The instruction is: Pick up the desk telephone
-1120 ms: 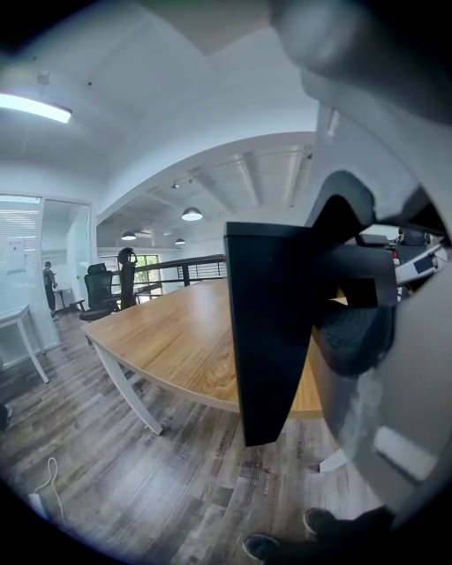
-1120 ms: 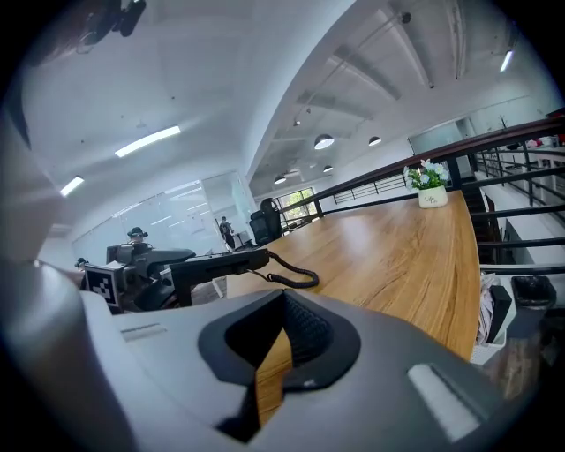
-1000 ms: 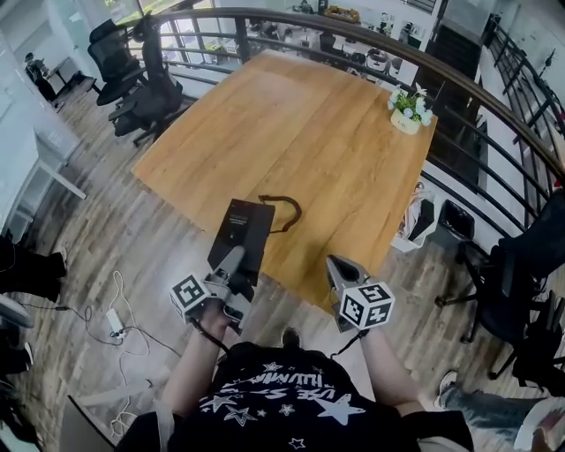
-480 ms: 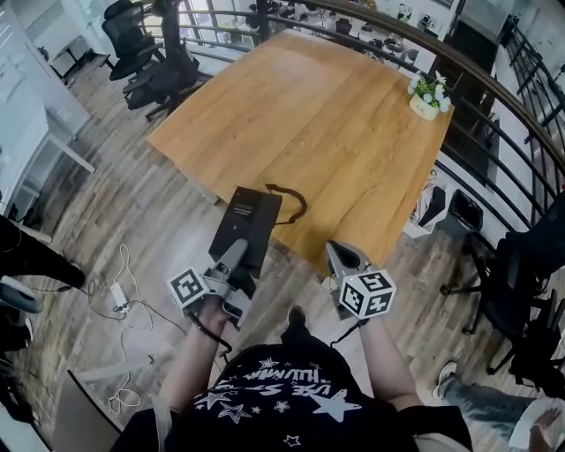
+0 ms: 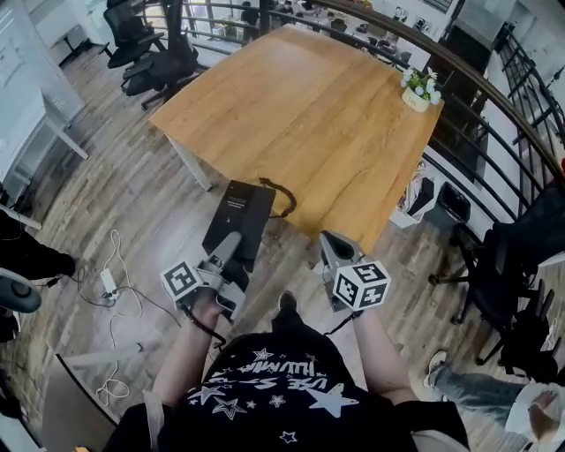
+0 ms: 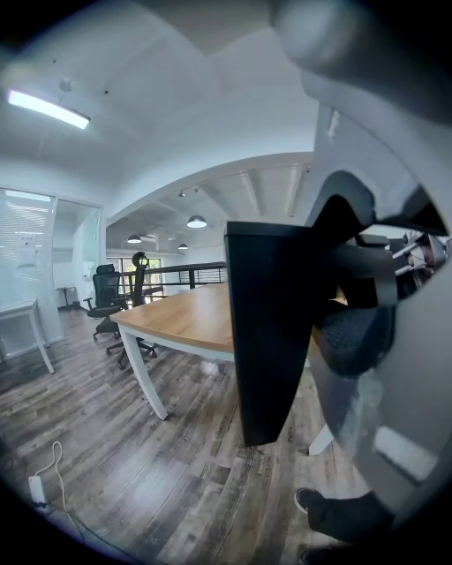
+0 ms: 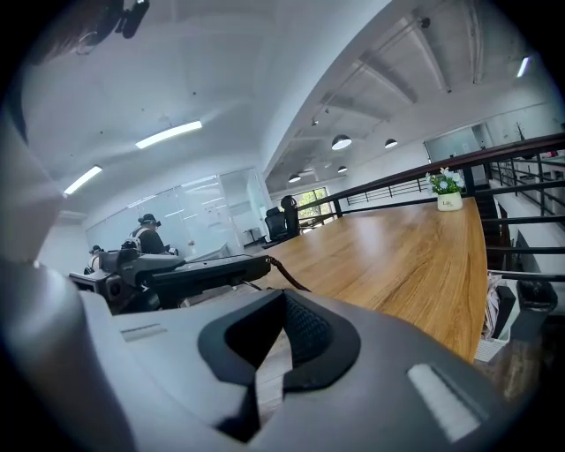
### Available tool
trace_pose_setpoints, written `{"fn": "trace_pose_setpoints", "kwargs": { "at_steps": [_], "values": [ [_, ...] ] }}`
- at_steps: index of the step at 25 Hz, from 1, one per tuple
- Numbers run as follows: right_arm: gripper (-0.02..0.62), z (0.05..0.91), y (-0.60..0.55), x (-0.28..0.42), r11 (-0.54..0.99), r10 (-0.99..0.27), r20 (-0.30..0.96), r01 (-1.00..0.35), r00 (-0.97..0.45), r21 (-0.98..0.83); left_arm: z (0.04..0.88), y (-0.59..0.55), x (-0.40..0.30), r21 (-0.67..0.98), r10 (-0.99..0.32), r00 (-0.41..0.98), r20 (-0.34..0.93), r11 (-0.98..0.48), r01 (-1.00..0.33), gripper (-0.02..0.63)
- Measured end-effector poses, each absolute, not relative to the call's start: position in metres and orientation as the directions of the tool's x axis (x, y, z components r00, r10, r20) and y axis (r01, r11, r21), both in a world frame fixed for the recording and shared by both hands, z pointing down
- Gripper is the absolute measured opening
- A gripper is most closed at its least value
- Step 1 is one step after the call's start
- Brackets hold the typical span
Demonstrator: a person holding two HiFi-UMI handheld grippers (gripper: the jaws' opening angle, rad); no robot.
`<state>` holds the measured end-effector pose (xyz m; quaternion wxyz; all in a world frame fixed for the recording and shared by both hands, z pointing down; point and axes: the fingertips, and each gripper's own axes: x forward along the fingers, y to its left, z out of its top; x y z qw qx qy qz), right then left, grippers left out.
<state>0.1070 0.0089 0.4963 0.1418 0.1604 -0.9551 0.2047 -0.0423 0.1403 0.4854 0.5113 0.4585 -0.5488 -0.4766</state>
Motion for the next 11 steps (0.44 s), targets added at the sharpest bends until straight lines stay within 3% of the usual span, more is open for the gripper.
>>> {"fn": "trace_pose_setpoints", "kwargs": {
  "at_steps": [11],
  "values": [
    [0.000,0.485,0.061,0.126,0.870,-0.259,0.340,-0.372,-0.904,-0.324,0.472,0.186,-0.030,0.996,-0.995,-0.049,0.088,0.089,-0.023,0.190]
  ]
}}
